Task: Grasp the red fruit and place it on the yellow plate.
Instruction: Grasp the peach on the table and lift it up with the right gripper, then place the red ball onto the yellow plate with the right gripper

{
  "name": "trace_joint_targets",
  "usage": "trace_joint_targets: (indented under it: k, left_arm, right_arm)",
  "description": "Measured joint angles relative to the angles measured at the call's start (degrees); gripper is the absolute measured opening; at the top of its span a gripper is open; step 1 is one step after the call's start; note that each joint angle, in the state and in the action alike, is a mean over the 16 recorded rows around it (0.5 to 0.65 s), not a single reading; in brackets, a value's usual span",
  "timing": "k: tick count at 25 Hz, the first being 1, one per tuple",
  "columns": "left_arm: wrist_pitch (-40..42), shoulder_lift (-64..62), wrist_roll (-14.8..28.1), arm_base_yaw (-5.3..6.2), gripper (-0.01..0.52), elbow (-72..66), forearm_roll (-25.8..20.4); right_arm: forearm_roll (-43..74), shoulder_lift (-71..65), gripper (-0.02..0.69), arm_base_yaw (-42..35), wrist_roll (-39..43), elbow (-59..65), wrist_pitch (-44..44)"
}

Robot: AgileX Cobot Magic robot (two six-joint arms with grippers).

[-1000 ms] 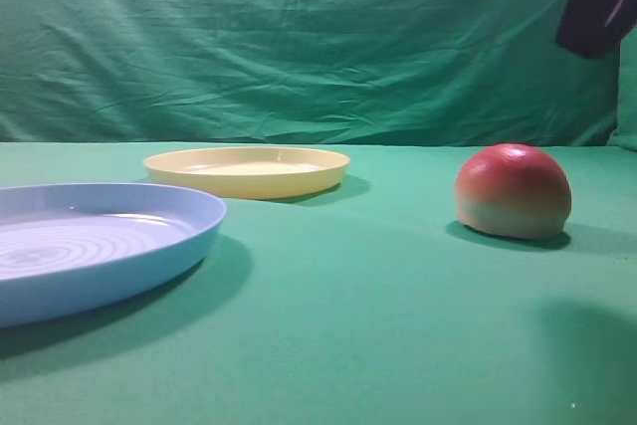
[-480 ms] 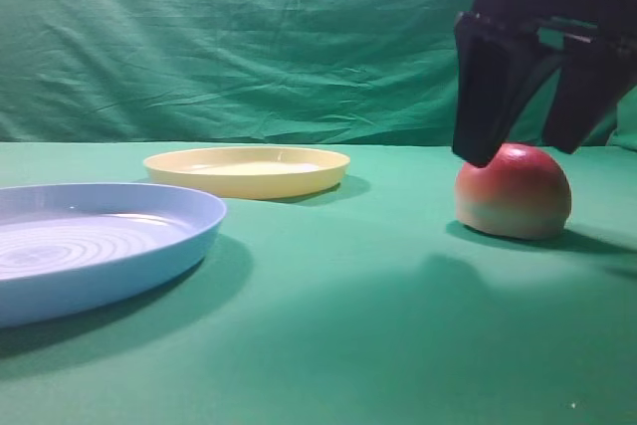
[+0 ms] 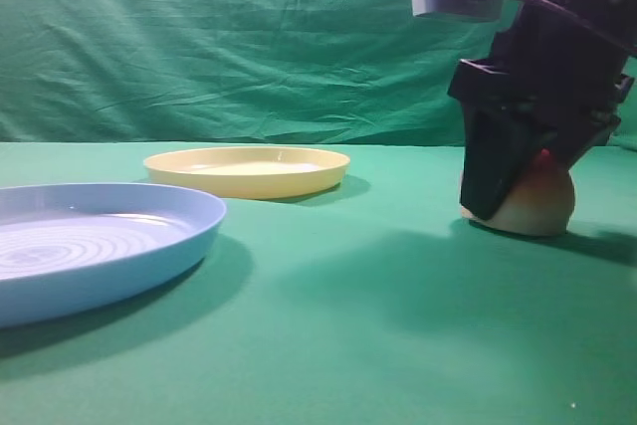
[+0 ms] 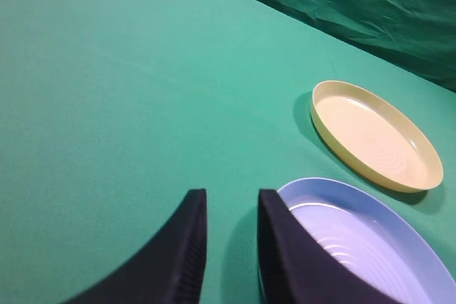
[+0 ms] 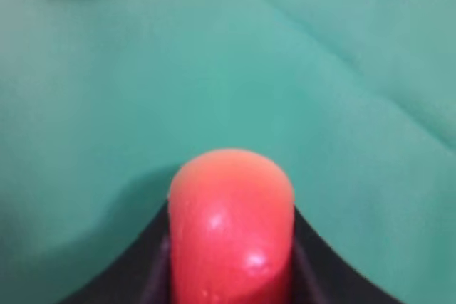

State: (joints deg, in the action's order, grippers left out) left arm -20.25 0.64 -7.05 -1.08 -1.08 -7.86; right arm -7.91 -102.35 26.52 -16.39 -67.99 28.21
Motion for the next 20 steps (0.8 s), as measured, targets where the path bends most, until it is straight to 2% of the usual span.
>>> trace_joint_targets:
  k: [7, 10, 13, 20]
  left_arm:
    - [0.00, 0.00, 0.00, 0.00, 0.157, 0.00, -0.01]
    - [0.00, 0.00, 0.00, 0.00, 0.157, 0.00, -0.02]
    - [0.00, 0.00, 0.00, 0.00, 0.157, 0.00, -0.03]
    - [0.00, 0.00, 0.00, 0.00, 0.157, 0.00, -0.04]
  right_arm:
    - [-1.69, -7.79, 0.198, 2.78, -1.30, -16.50, 0.91]
    - [-2.17, -12.69, 0.216, 4.27, -2.07, -22.78, 1.20]
    - [-2.36, -17.53, 0.267, 5.67, -2.85, -27.64, 1.60]
    - [-2.36, -24.15, 0.462, 7.34, -4.02, -33.51, 2.88]
